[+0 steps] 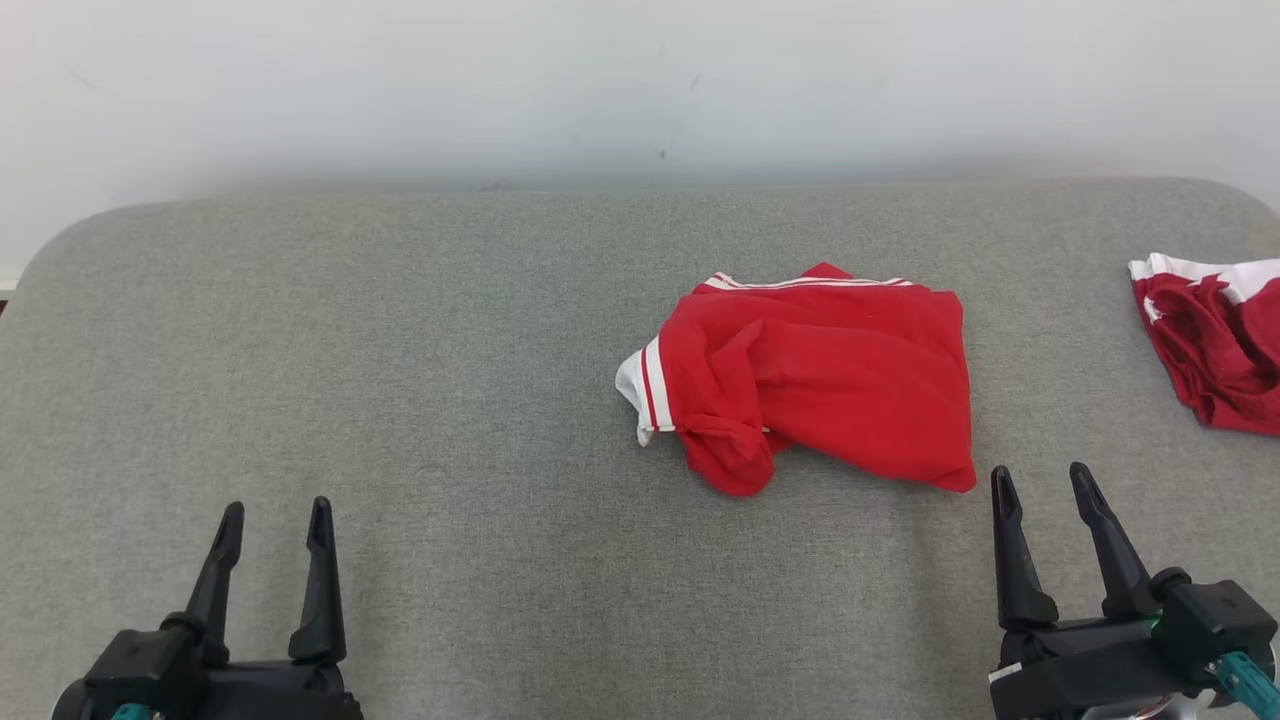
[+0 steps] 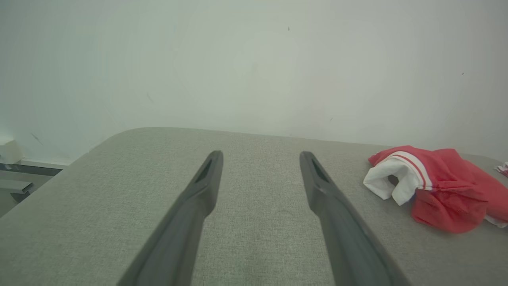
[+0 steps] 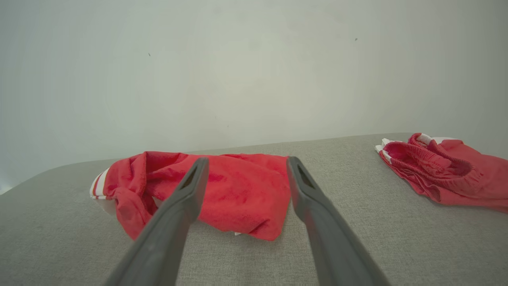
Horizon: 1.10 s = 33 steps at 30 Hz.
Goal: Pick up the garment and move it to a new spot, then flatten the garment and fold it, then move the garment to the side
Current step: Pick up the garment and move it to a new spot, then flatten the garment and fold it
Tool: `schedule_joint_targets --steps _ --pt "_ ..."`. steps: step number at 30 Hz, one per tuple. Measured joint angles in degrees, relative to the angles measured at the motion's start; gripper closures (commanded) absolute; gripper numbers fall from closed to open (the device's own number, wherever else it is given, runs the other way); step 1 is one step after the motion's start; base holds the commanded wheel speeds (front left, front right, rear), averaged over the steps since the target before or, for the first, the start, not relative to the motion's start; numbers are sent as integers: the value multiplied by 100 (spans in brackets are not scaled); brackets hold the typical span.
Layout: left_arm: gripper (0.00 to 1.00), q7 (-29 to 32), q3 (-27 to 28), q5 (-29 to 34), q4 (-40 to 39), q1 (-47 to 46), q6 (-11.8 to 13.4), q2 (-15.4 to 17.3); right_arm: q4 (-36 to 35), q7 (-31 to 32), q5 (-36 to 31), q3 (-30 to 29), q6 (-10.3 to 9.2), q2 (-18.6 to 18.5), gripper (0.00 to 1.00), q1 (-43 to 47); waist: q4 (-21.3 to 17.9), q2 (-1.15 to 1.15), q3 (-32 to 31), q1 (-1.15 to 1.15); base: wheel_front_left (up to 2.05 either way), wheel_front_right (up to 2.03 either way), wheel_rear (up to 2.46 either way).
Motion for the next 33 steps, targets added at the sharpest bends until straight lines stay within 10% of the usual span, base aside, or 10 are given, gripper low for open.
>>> schedule_joint_targets --steps 33 --pt "0 -1 -175 404 408 -732 -387 -305 147 0 80 214 0 -27 0 -123 -69 0 152 1 0 0 0"
